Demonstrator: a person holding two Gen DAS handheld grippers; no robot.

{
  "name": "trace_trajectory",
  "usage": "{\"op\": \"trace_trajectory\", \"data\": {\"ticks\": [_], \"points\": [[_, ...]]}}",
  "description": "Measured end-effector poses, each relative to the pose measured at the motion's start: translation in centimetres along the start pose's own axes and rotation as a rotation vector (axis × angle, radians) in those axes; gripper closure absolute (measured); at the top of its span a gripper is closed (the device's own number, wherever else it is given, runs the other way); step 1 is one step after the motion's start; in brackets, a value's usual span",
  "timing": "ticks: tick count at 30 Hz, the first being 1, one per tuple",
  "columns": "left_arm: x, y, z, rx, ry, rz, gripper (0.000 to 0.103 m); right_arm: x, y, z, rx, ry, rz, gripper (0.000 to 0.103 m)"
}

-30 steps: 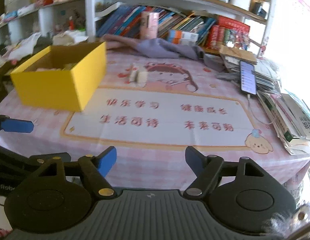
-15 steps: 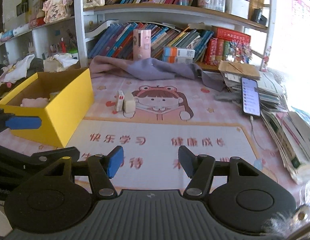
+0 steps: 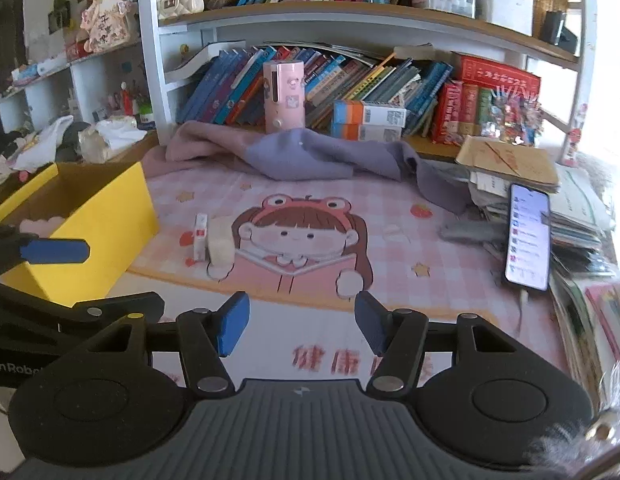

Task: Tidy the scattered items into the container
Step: 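Move both open tools toward the two small white items on the mat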

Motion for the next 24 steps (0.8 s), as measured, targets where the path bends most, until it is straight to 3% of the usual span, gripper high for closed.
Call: {"op": "trace_trajectory", "data": {"ticks": [5, 11, 20, 24], "points": [[1.4, -0.8, 1.6, 0.078, -0.013, -0.062, 0.009, 0.4, 2.2, 2.9, 0.046, -0.001, 0.028, 0.046], [3.1, -0.5, 3.5, 0.141, -0.030, -0.042, 0.009, 0.4, 3.2, 5.9, 0.101, -0.024, 0.041, 0.046], [5.1, -1.3, 7.3, 0.194, -0.043, -0.040, 0.011, 0.6, 1.1, 10.5, 0.202, -0.030, -0.105, 0.049], [5.7, -2.1, 9.3, 0.224, -0.070, -0.033, 0.017, 0.9, -0.1, 12.3, 0.232, -0.017, -0.160, 0.049]]}}
Point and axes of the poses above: each gripper's, at about its wrist camera, not at the fingertips, and z roughly the way its jaws point, y to its right, x to its top, the point moved 4 cm from there along z, roughly the way its jaws point, and after that the axes turned 11 degrees about -z, right-handed, at the moved point
